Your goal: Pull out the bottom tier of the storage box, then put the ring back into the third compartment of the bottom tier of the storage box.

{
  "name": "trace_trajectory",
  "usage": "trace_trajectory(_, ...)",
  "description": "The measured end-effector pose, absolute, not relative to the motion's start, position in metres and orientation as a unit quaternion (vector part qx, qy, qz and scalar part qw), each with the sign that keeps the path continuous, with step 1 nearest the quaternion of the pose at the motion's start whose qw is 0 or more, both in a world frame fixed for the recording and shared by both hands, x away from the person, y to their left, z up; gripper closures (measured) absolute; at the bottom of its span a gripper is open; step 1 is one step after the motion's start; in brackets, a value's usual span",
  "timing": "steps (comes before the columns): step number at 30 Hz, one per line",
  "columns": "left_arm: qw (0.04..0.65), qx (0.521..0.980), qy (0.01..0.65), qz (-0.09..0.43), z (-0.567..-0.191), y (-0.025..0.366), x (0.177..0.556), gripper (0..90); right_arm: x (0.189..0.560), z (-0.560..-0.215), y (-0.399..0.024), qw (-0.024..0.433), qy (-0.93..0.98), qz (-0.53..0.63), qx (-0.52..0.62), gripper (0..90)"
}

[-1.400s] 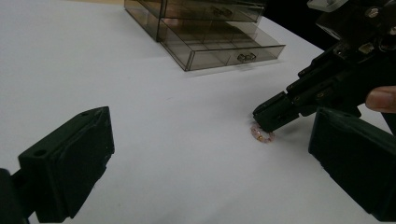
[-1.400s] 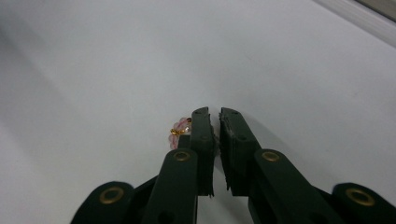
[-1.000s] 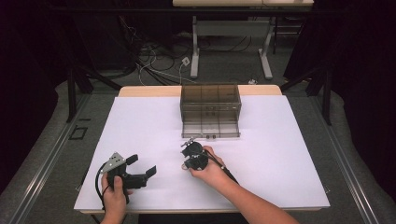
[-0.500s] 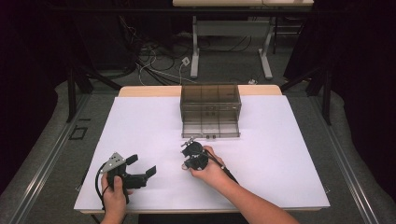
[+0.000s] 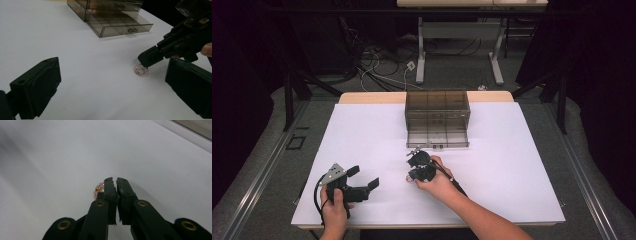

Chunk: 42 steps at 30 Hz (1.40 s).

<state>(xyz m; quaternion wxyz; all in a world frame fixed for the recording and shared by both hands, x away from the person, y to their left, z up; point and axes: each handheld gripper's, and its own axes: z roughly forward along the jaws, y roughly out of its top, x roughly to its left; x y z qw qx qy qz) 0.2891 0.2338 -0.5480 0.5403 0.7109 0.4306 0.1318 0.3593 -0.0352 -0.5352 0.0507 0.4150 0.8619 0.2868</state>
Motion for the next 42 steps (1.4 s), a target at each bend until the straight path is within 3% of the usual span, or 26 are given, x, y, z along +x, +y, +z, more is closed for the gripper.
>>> trace_trajectory(42,0.540,0.708,0.435,0.133,-0.548,0.234,0.288,0.4,0.359,-0.512,-0.051,0.039,0.834,0.349,0.426,86.9)
